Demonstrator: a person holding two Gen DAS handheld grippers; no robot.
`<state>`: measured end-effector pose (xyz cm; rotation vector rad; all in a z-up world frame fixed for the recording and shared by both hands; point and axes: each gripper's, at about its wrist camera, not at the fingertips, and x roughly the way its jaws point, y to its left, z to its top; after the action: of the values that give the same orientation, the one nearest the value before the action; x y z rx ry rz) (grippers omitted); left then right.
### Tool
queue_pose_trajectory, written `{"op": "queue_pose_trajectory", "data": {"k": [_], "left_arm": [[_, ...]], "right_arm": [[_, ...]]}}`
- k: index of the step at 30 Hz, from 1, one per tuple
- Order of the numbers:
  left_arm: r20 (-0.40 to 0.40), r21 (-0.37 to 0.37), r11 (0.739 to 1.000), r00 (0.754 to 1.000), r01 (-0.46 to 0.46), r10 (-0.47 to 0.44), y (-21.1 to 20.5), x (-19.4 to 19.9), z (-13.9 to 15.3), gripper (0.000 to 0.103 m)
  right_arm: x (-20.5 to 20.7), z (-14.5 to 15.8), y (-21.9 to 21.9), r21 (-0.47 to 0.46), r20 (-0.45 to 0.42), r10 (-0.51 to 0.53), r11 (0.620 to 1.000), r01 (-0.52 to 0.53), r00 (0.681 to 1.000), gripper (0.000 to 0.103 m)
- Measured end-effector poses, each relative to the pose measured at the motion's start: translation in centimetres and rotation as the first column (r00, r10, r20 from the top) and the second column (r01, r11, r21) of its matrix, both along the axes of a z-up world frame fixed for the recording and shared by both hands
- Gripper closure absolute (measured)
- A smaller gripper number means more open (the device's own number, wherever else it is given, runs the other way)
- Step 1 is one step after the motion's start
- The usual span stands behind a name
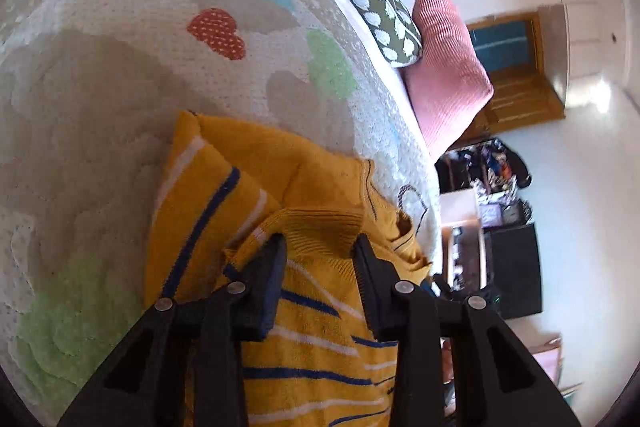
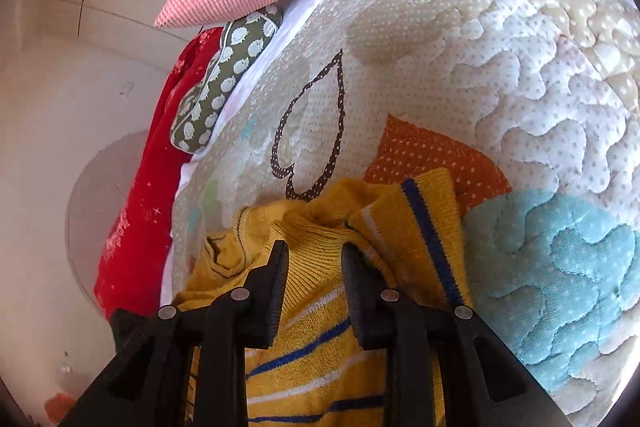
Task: Fold small clothes
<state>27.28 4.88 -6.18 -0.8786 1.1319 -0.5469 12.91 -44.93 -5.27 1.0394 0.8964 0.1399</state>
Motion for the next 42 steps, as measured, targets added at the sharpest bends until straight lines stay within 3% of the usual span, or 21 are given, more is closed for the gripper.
{"op": "queue_pose_trajectory", "data": {"k": [2,4,6,8,12,15,17,22,26,29,32,36,38,40,42], "left_arm": [[-0.015,0.013,0.997,0.997,-0.070,0.070,1.6,0.0,0.5,0.069],[-0.014,0.079,0.988,0.991,-0.134,0.135,3.4,-0.1,1.6,0.067],[-0.007,0.082,0.983,0.986,-0.163,0.165,5.0,-0.4,2.9,0.067],[0.021,0.132,0.977,0.986,-0.169,0.168,5.8,-1.2,4.8,0.067],[0.080,0.246,0.965,0.994,-0.091,0.073,3.6,-3.6,8.4,0.056],[0.106,0.313,0.949,0.991,0.041,-0.077,-1.5,-5.5,10.3,0.052],[0.117,0.349,0.926,0.974,0.142,-0.193,-6.2,-6.7,11.0,0.050],[0.097,0.417,0.828,0.887,0.375,-0.451,-19.1,-9.6,10.9,0.047],[0.070,0.492,0.743,0.830,0.454,-0.553,-28.2,-10.0,9.8,0.047],[0.031,0.527,0.698,0.810,0.484,-0.586,-33.4,-9.0,8.5,0.047],[-0.004,0.599,0.633,0.792,0.491,-0.611,-38.1,-8.1,7.3,0.046],[-0.057,0.699,0.515,0.756,0.497,-0.652,-42.5,-8.0,5.7,0.045],[-0.078,0.740,0.455,0.736,0.494,-0.673,-44.1,-8.0,5.2,0.039],[-0.101,0.766,0.409,0.721,0.496,-0.685,-45.2,-8.1,4.8,0.033],[-0.134,0.787,0.364,0.713,0.498,-0.688,-45.9,-8.0,4.2,0.033]], "right_arm": [[-0.9,0.5,-1.2,-0.004,-0.005,-0.069,0.998,0.069,0.998,0.074],[-2.2,1.6,-2.9,-0.082,-0.027,-0.153,0.985,0.151,0.988,0.070],[-4.0,2.1,-4.7,-0.070,-0.028,-0.191,0.980,0.189,0.981,0.069],[-6.4,2.9,-6.1,-0.066,-0.020,-0.221,0.974,0.219,0.975,0.066],[-11.6,4.0,-7.1,-0.107,-0.009,-0.221,0.970,0.219,0.975,0.058],[-15.6,3.9,-6.4,-0.107,0.002,-0.200,0.974,0.199,0.980,0.053],[-17.7,3.8,-5.3,-0.114,0.012,-0.176,0.978,0.176,0.984,0.050],[-20.6,3.6,-1.1,-0.177,0.039,-0.092,0.979,0.098,0.995,0.048],[-21.2,3.4,1.5,-0.239,0.060,-0.024,0.970,0.038,0.998,0.044],[-21.2,3.0,2.7,-0.259,0.064,0.012,0.966,0.006,0.998,0.042],[-20.6,2.5,3.7,-0.254,0.074,0.023,0.967,-0.003,0.997,0.042],[-20.4,2.2,4.2,-0.222,0.103,0.023,0.975,0.001,0.994,0.041],[-20.2,2.1,4.6,-0.231,0.114,0.019,0.973,0.008,0.993,0.038],[-20.0,2.2,5.1,-0.252,0.122,0.013,0.968,0.018,0.992,0.037],[-19.5,2.3,5.6,-0.278,0.122,0.006,0.960,0.029,0.992,0.037]]}}
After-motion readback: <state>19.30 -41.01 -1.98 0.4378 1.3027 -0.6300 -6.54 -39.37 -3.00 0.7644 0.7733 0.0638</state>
